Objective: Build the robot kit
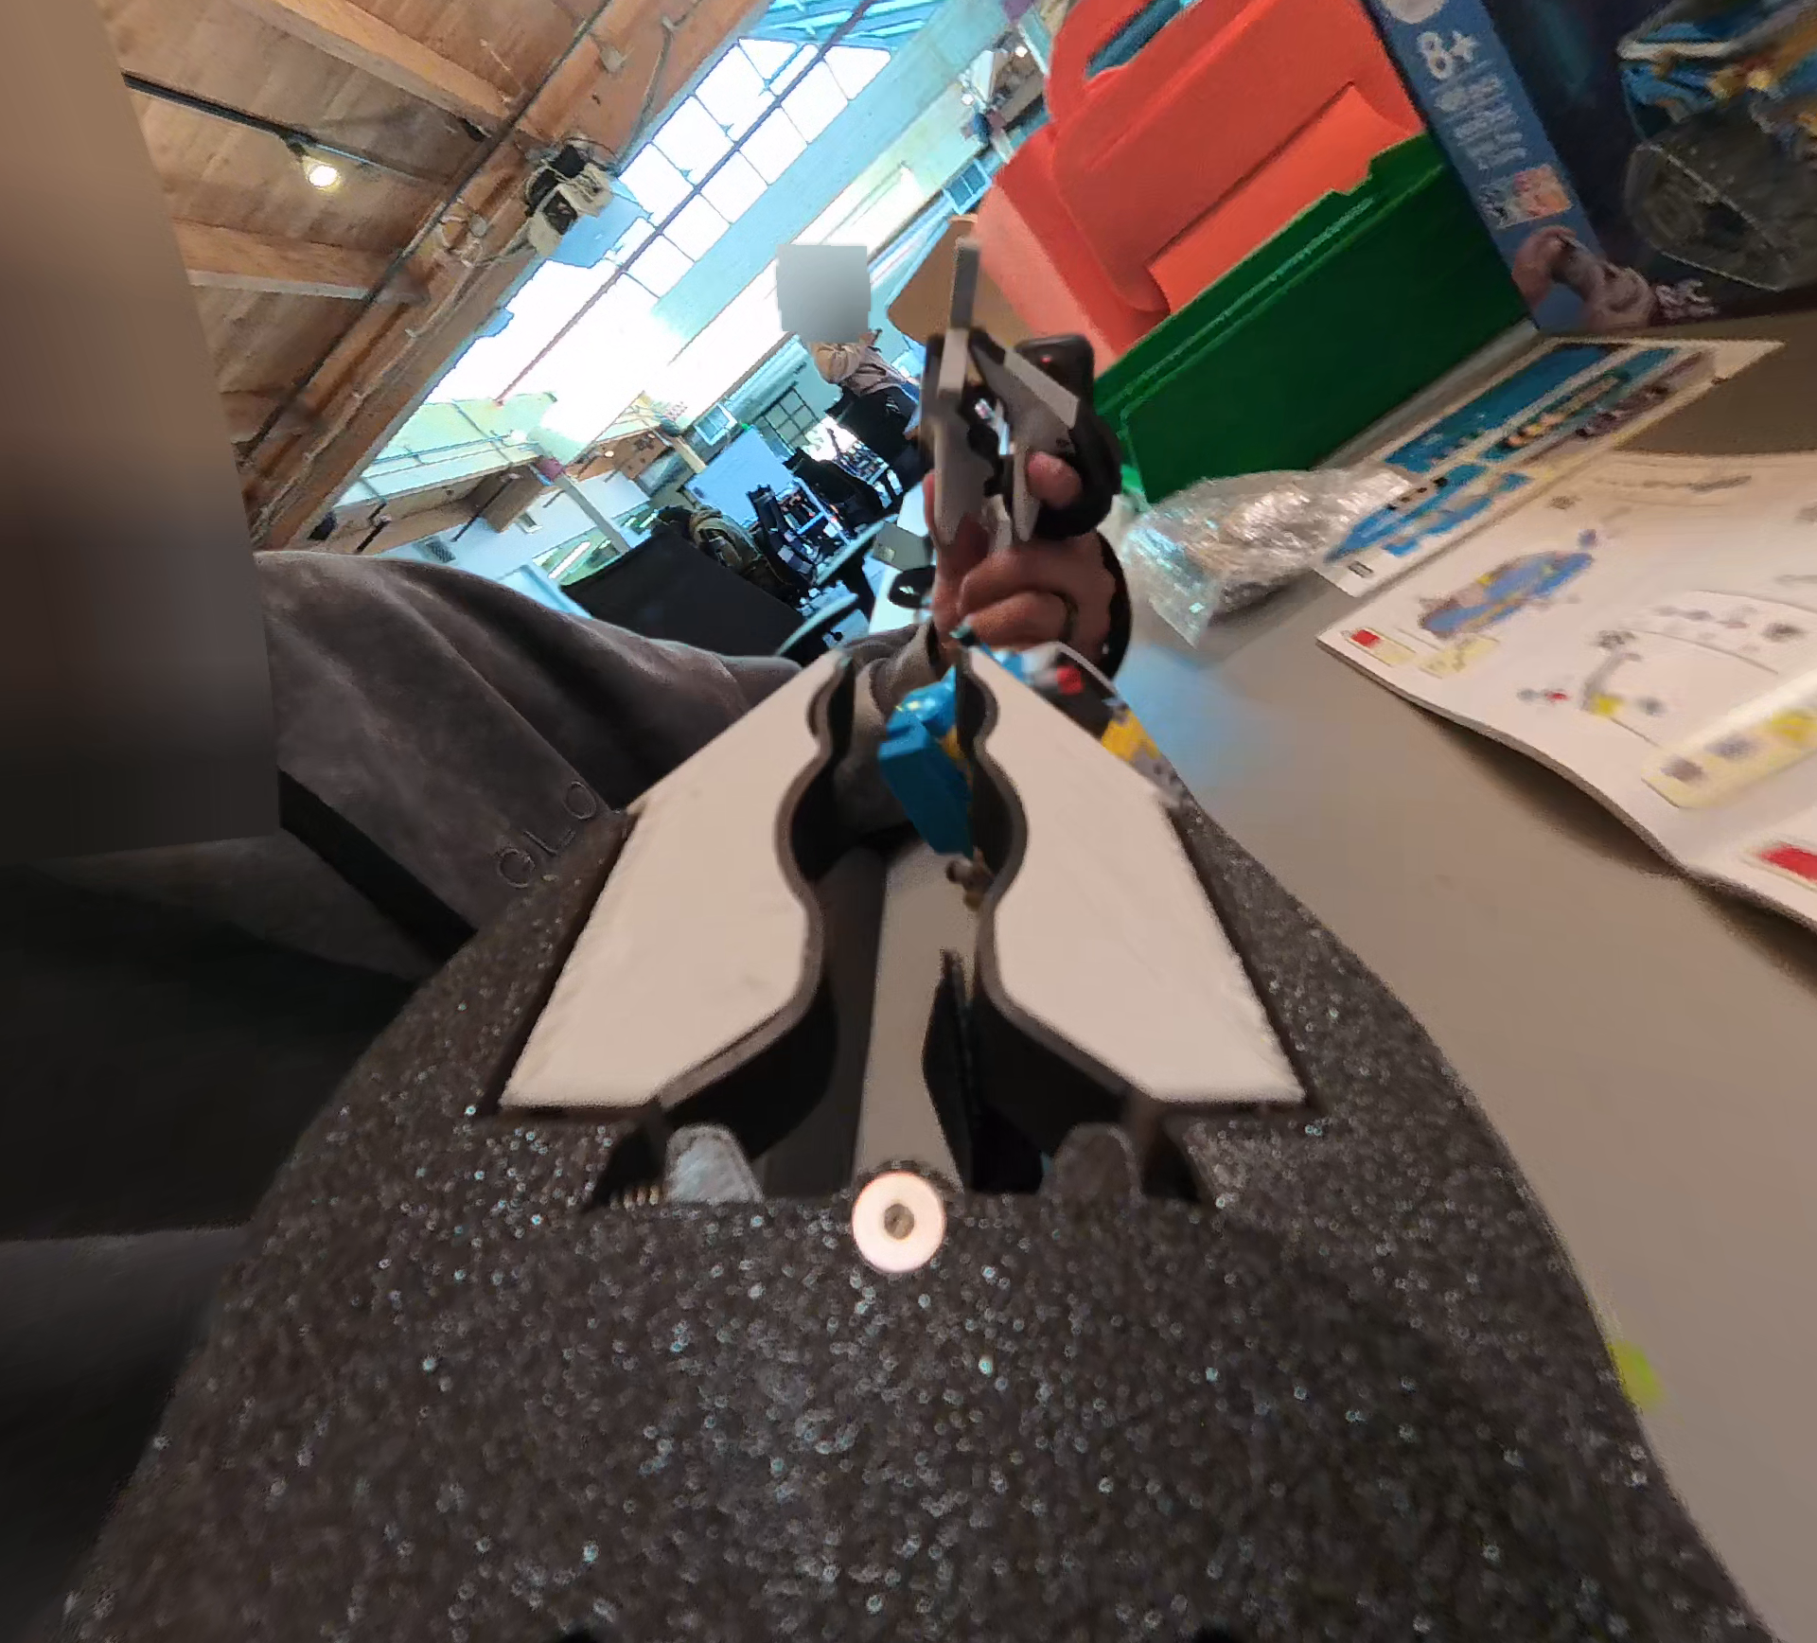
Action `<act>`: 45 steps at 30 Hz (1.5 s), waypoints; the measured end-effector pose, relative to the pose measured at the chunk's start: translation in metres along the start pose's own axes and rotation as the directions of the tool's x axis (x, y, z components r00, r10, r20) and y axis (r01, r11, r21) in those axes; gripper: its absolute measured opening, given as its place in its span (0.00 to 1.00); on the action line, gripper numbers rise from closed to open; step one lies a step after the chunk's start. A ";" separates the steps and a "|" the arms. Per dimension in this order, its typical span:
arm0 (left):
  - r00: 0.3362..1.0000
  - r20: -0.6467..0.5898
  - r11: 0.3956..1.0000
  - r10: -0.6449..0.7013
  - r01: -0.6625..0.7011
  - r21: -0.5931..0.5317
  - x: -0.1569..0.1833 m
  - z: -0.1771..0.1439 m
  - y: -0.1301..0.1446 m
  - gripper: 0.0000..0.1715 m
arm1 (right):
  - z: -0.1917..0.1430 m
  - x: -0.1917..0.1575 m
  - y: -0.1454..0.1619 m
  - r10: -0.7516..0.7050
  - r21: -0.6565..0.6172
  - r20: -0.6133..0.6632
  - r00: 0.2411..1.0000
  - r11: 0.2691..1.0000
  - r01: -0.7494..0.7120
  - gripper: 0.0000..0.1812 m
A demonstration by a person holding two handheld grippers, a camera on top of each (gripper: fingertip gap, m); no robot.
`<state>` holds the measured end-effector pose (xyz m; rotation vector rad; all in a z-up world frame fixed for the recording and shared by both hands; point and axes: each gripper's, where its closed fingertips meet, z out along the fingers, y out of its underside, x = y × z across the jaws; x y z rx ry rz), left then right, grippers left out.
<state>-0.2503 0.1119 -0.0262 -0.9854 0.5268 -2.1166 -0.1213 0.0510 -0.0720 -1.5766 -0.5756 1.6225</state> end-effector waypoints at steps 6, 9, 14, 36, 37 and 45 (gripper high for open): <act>0.974 0.006 0.972 0.227 -0.226 -0.066 0.040 0.043 0.015 0.05 | 0.049 -0.018 0.012 -0.326 -0.080 -0.052 0.944 0.944 0.321 0.16; 0.950 0.059 0.951 0.307 -0.303 -0.066 0.047 0.052 0.028 0.05 | 0.059 -0.039 0.004 -0.395 -0.018 -0.033 0.918 0.919 0.394 0.16; 0.941 0.058 0.940 0.332 -0.326 -0.100 0.053 0.069 0.054 0.05 | 0.067 -0.052 0.001 -0.369 0.014 -0.015 0.929 0.929 0.369 0.16; 0.483 0.395 0.623 0.781 -0.633 -0.460 0.006 0.073 0.068 0.15 | 0.043 -0.015 -0.008 -0.530 -0.157 -0.416 0.739 0.842 0.516 0.04; 0.417 0.421 0.590 0.805 -0.632 -0.502 0.002 0.074 0.068 0.15 | 0.044 -0.015 -0.007 -0.552 -0.179 -0.428 0.716 0.828 0.531 0.04; 0.361 0.400 0.537 0.842 -0.623 -0.569 -0.002 0.079 0.079 0.10 | 0.040 -0.010 -0.007 -0.567 -0.200 -0.461 0.683 0.816 0.542 0.04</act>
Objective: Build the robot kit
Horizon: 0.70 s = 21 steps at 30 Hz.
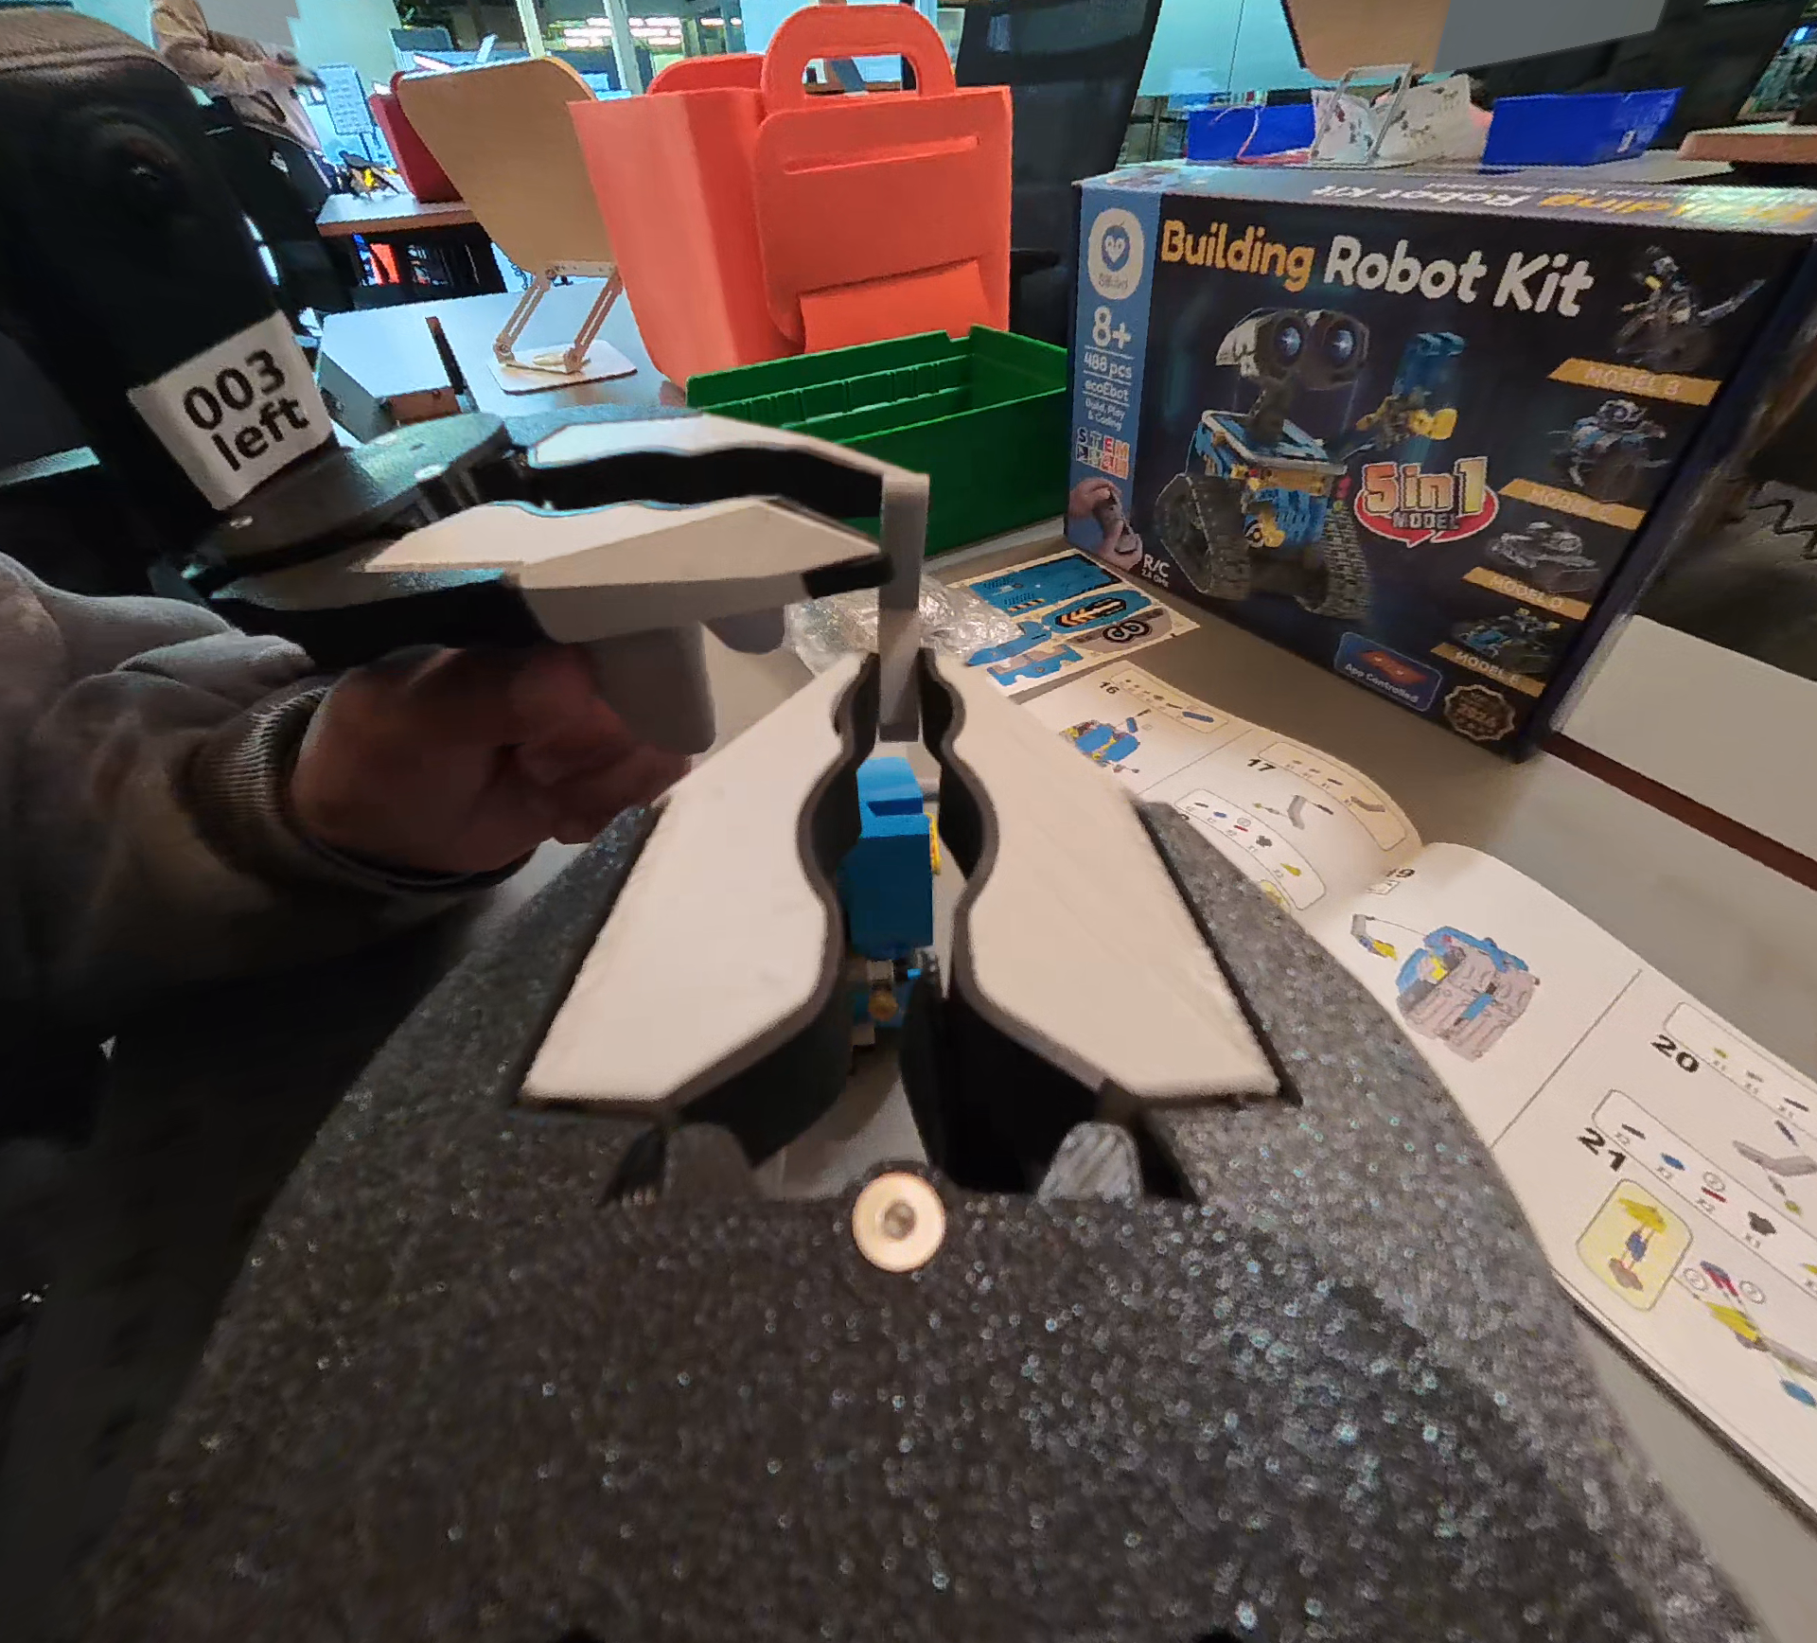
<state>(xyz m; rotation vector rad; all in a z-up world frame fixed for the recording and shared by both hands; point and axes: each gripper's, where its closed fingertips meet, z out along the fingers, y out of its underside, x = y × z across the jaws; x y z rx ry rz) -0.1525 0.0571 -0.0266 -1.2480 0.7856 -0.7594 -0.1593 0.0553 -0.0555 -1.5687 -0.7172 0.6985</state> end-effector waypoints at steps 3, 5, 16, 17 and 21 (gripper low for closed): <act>1.000 0.014 1.000 0.023 -0.023 -0.006 -0.001 0.000 0.001 0.07 | 0.002 -0.001 0.004 -0.033 -0.022 -0.010 0.999 0.999 0.033 0.04; 0.999 0.023 0.999 0.040 -0.039 -0.024 -0.002 0.001 0.004 0.05 | 0.004 -0.001 0.006 -0.051 -0.031 -0.022 0.998 0.998 0.050 0.04; 0.997 -0.052 0.998 0.058 -0.056 0.031 -0.027 -0.018 -0.015 0.04 | -0.025 0.039 0.003 0.077 -0.041 0.110 0.991 0.997 -0.073 0.18; 0.996 -0.088 0.999 0.025 -0.022 0.032 -0.036 -0.021 -0.014 0.04 | -0.031 0.056 0.012 0.116 -0.090 0.121 0.986 0.990 -0.106 0.18; 0.974 -0.154 0.986 -0.166 0.168 -0.001 -0.083 -0.033 0.008 0.04 | -0.046 0.097 0.075 -0.007 -0.306 0.138 0.990 0.951 0.050 0.17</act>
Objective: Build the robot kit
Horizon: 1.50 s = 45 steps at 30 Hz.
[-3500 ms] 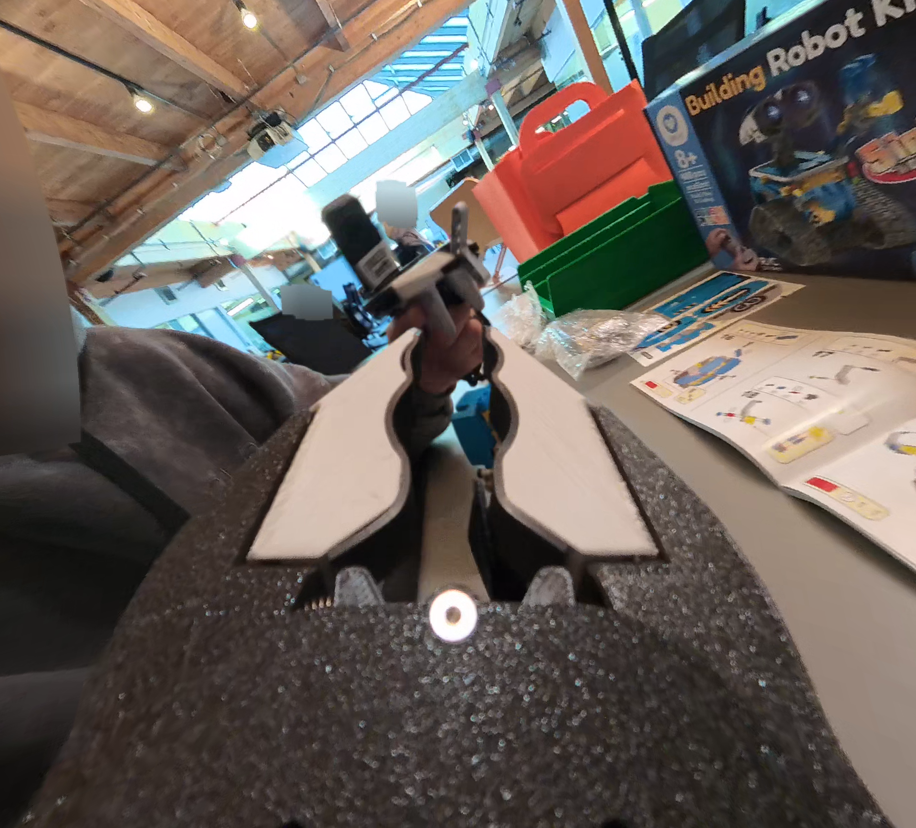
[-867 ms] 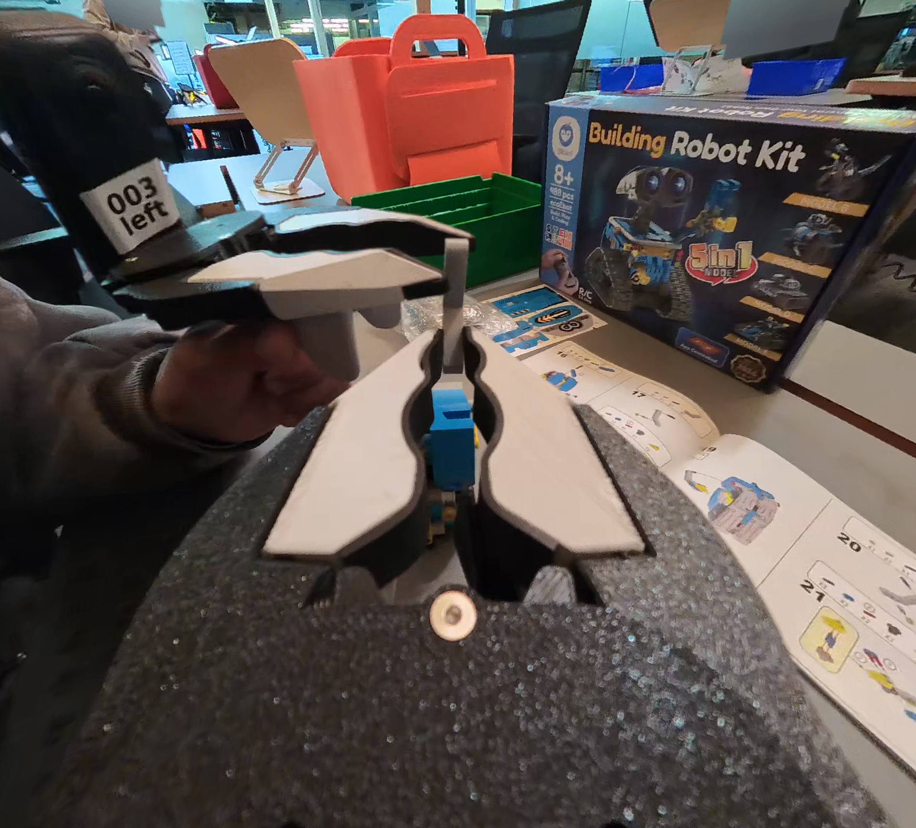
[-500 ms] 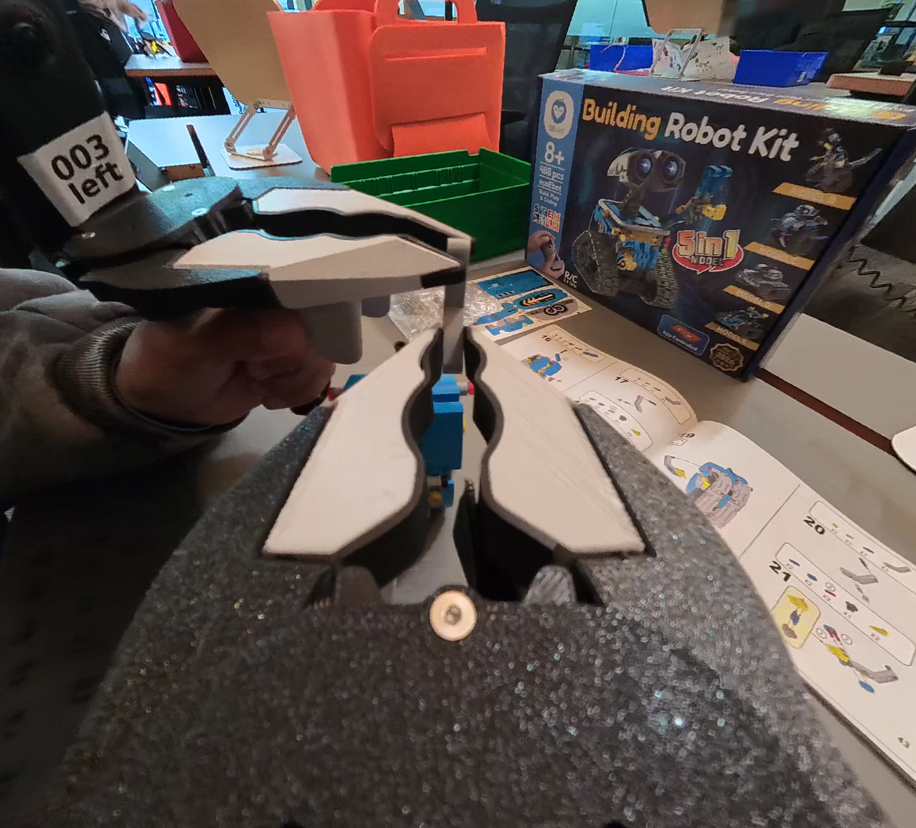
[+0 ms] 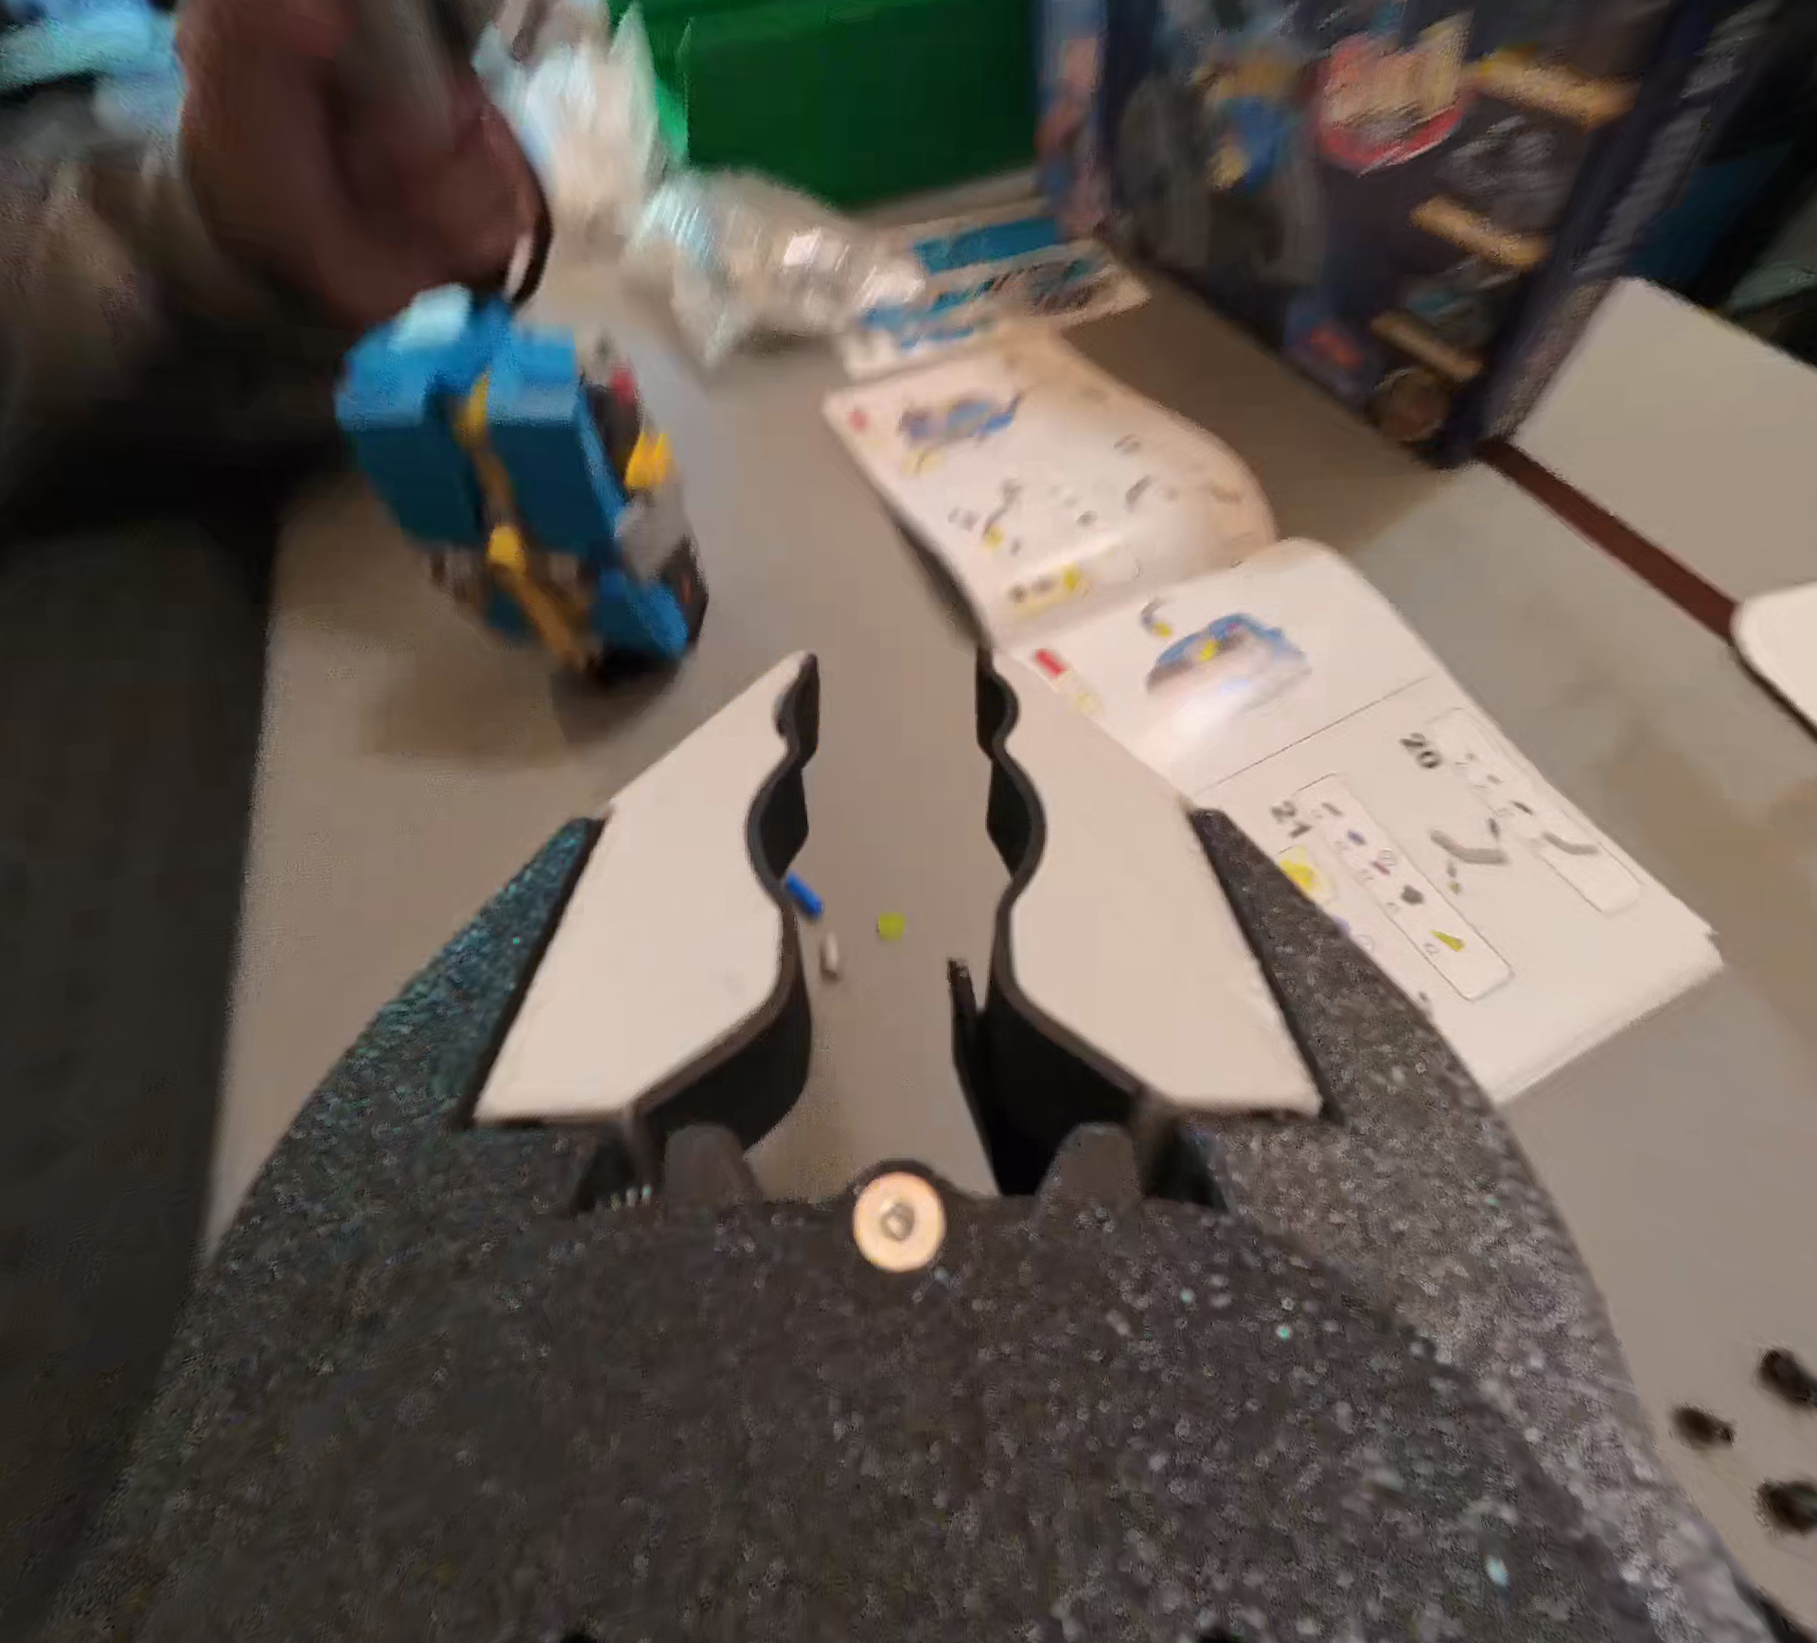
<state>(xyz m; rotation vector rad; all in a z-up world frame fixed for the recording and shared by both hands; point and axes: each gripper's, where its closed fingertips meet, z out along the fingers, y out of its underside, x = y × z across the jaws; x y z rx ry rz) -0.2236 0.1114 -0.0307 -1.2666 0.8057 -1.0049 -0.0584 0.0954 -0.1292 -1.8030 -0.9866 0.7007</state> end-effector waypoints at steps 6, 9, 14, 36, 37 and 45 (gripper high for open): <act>0.948 -0.174 0.963 -0.267 0.259 -0.070 -0.019 -0.022 0.042 0.04 | 0.006 -0.037 0.067 -0.120 -0.297 0.240 0.963 0.936 0.190 0.09; 0.868 -0.315 0.921 -0.384 0.387 -0.055 -0.005 -0.028 0.034 0.04 | 0.015 -0.034 0.079 -0.123 -0.325 0.261 0.957 0.923 0.207 0.10; 0.808 -0.452 0.915 -0.378 0.401 -0.048 0.022 -0.034 0.018 0.04 | 0.028 -0.029 0.098 -0.112 -0.390 0.287 0.951 0.893 0.223 0.10; 0.891 -0.452 0.995 -0.047 0.003 -0.097 0.092 -0.022 0.040 0.04 | 0.051 -0.138 -0.085 -0.663 0.045 -0.037 0.747 0.746 0.664 0.02; 0.893 -0.448 0.995 -0.049 0.004 -0.101 0.092 -0.021 0.041 0.04 | 0.053 -0.138 -0.084 -0.675 0.018 -0.052 0.736 0.736 0.677 0.02; 0.903 -0.427 0.993 -0.048 -0.002 -0.116 0.091 -0.019 0.044 0.04 | 0.061 -0.134 -0.082 -0.728 -0.070 -0.144 0.670 0.683 0.727 0.02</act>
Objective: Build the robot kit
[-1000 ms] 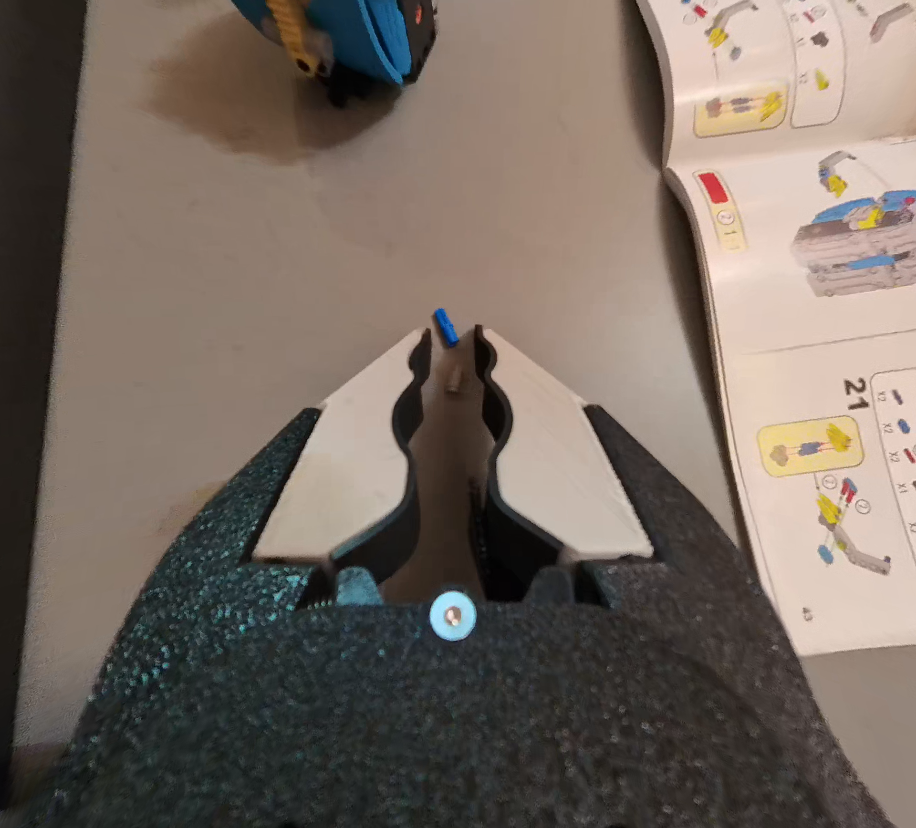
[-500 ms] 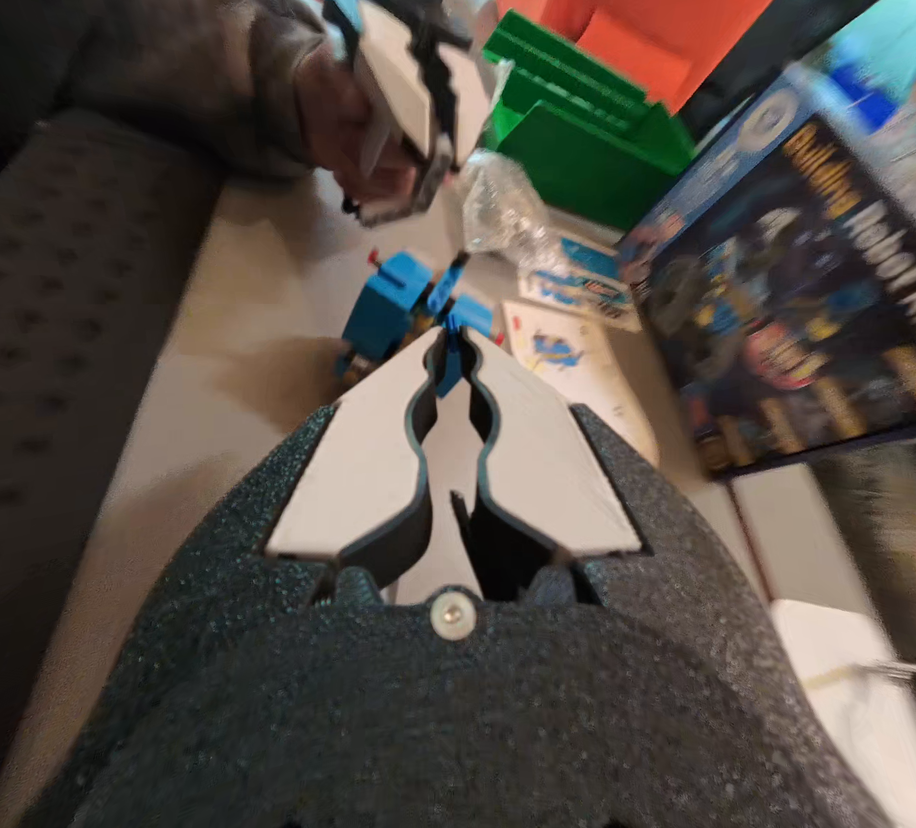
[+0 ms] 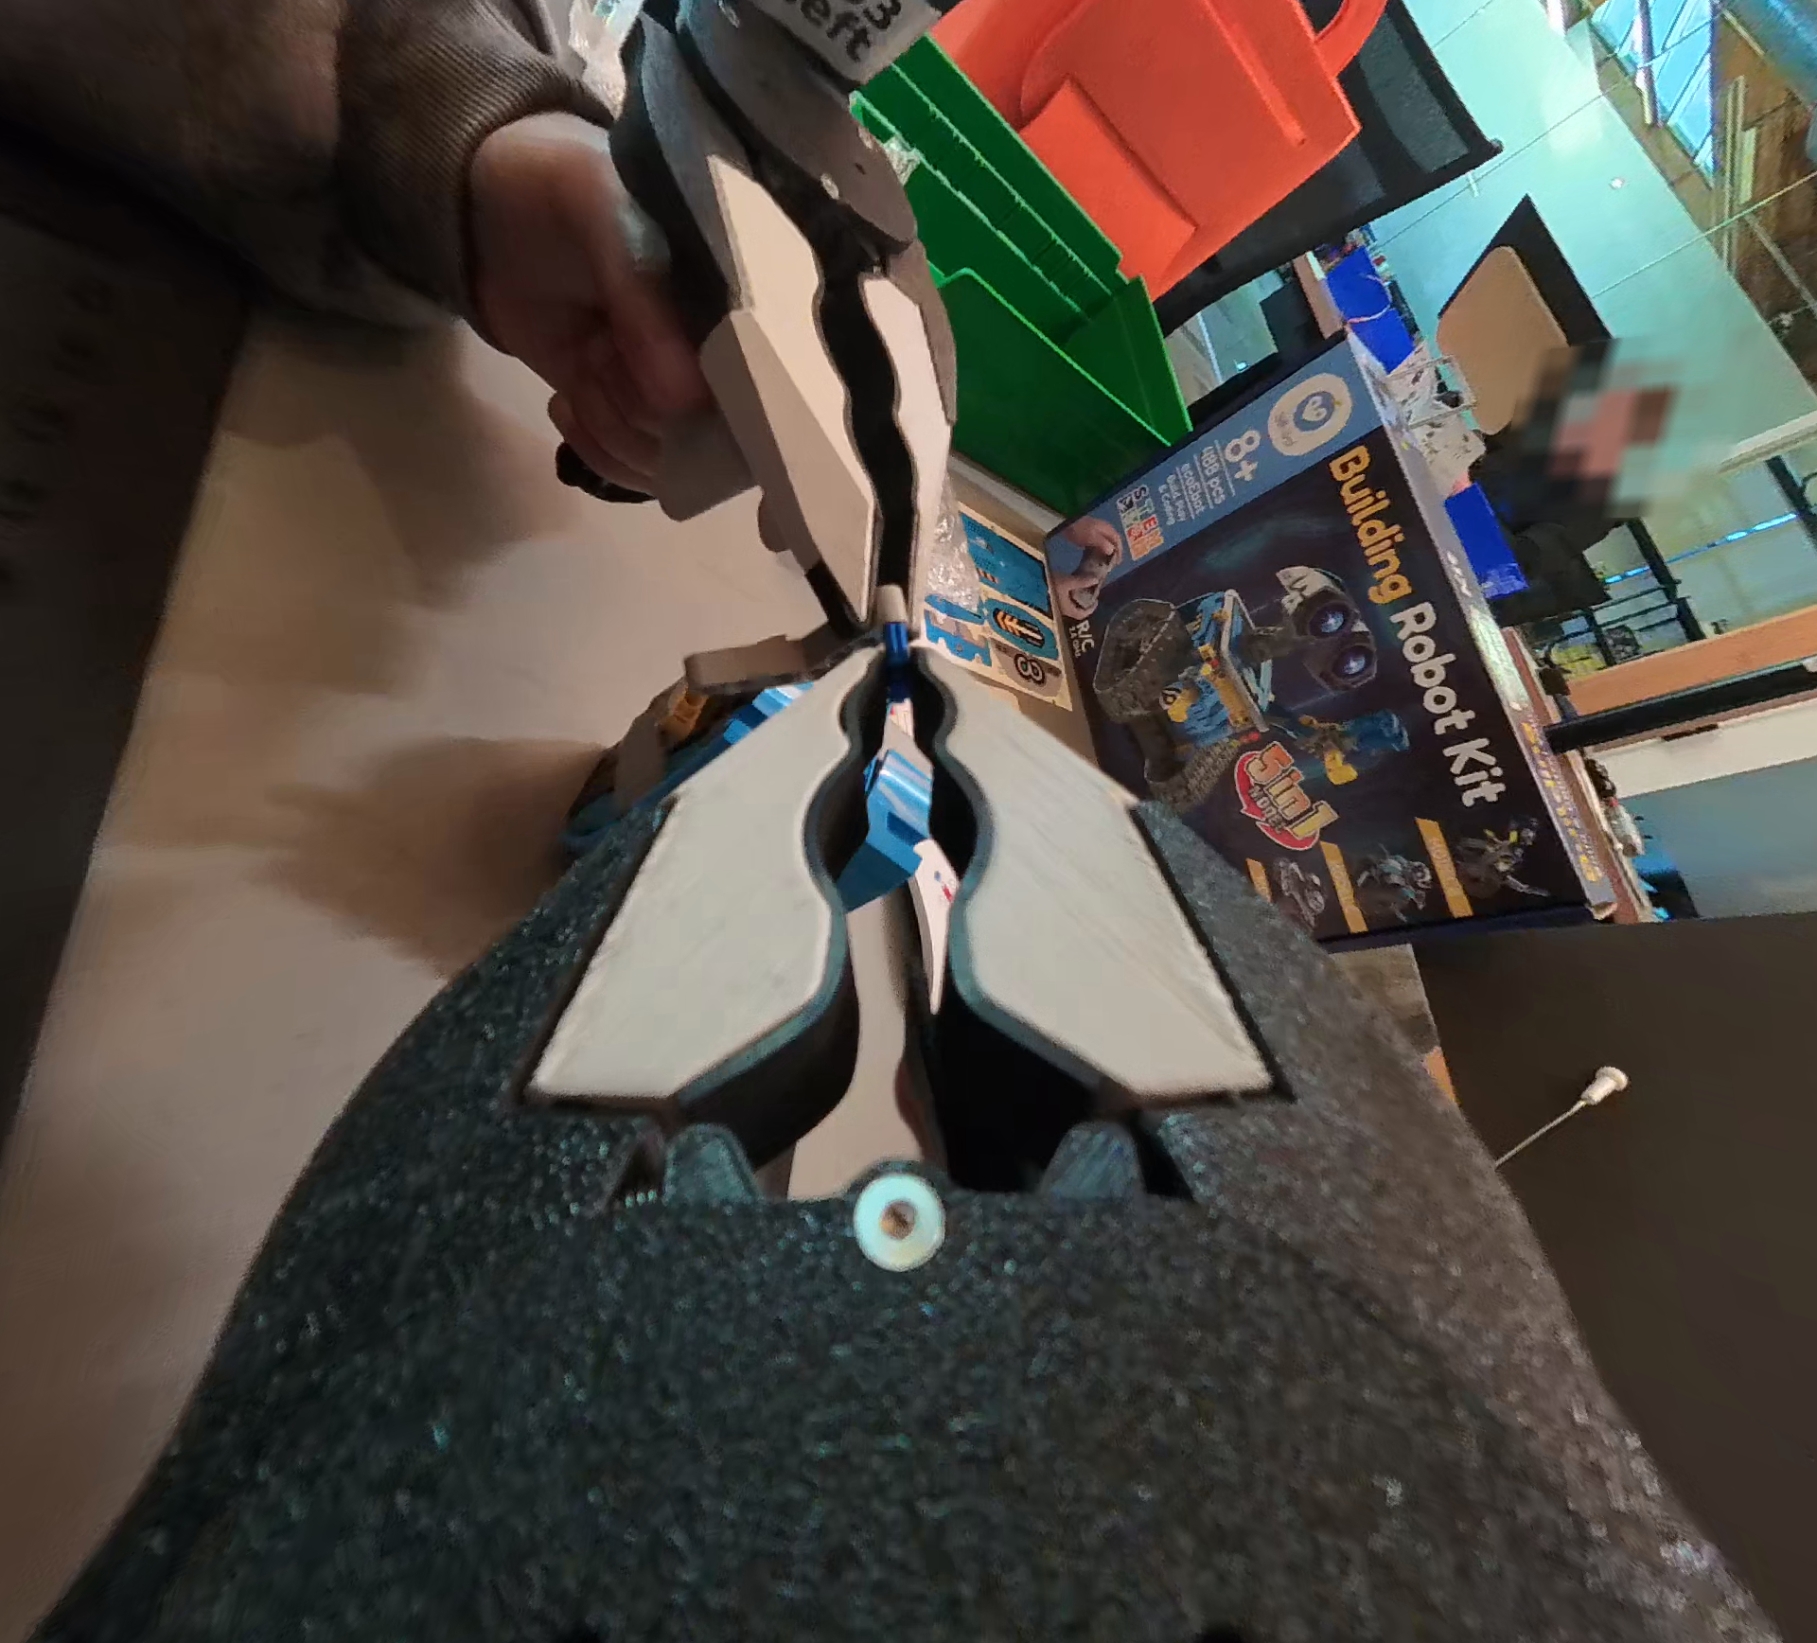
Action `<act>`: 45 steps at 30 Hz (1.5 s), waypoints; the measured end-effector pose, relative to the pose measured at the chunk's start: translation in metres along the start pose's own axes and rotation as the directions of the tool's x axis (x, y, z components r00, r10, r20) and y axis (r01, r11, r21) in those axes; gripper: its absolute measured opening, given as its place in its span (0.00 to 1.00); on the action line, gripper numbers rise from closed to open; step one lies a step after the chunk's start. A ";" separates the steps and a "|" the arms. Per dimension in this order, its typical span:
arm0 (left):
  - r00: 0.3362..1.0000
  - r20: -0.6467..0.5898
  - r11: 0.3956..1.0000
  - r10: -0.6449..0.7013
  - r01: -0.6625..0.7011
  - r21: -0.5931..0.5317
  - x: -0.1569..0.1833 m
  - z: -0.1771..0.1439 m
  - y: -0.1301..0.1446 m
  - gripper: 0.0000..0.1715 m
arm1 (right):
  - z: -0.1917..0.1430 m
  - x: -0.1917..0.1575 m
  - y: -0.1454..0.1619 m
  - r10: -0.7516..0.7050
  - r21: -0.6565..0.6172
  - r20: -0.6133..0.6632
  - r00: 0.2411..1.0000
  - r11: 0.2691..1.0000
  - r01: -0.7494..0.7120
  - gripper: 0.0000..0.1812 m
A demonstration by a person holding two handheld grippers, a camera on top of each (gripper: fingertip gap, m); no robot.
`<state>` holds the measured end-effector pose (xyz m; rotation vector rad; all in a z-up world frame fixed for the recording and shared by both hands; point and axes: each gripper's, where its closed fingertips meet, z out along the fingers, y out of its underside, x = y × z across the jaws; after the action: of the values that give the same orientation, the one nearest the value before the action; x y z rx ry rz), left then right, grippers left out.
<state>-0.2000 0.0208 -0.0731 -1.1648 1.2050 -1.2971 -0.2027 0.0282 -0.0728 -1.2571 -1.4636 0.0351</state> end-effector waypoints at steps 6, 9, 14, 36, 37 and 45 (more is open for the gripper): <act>1.000 0.022 1.000 -0.018 0.019 -0.019 -0.004 0.001 0.003 0.03 | 0.003 0.001 0.004 -0.152 -0.087 -0.071 0.986 0.985 0.146 0.02; 0.998 0.023 0.998 -0.054 0.055 -0.014 -0.005 0.002 0.002 0.03 | 0.003 0.002 0.004 -0.242 -0.138 -0.118 0.963 0.964 0.226 0.02; 0.998 0.053 0.999 -0.037 0.039 -0.029 -0.009 0.000 0.003 0.03 | 0.007 0.003 0.006 -0.344 -0.247 -0.155 0.926 0.921 0.301 0.01; 0.989 -0.149 0.972 0.004 -0.039 -0.233 0.027 0.005 0.035 0.03 | -0.005 -0.042 0.002 -0.209 -0.051 0.172 0.963 0.974 0.221 0.01; 0.986 -0.167 0.972 -0.011 -0.029 -0.231 0.030 0.006 0.035 0.03 | -0.007 -0.044 0.002 -0.172 -0.031 0.203 0.964 0.983 0.181 0.01; 0.963 -0.244 0.979 -0.116 0.069 -0.191 0.039 0.007 0.032 0.04 | -0.015 -0.047 -0.004 0.067 0.127 0.344 0.937 0.985 -0.117 0.02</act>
<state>-0.1937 -0.0197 -0.1034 -1.2229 1.4960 -1.4656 -0.2050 -0.0149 -0.0973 -1.2405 -1.6592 0.4343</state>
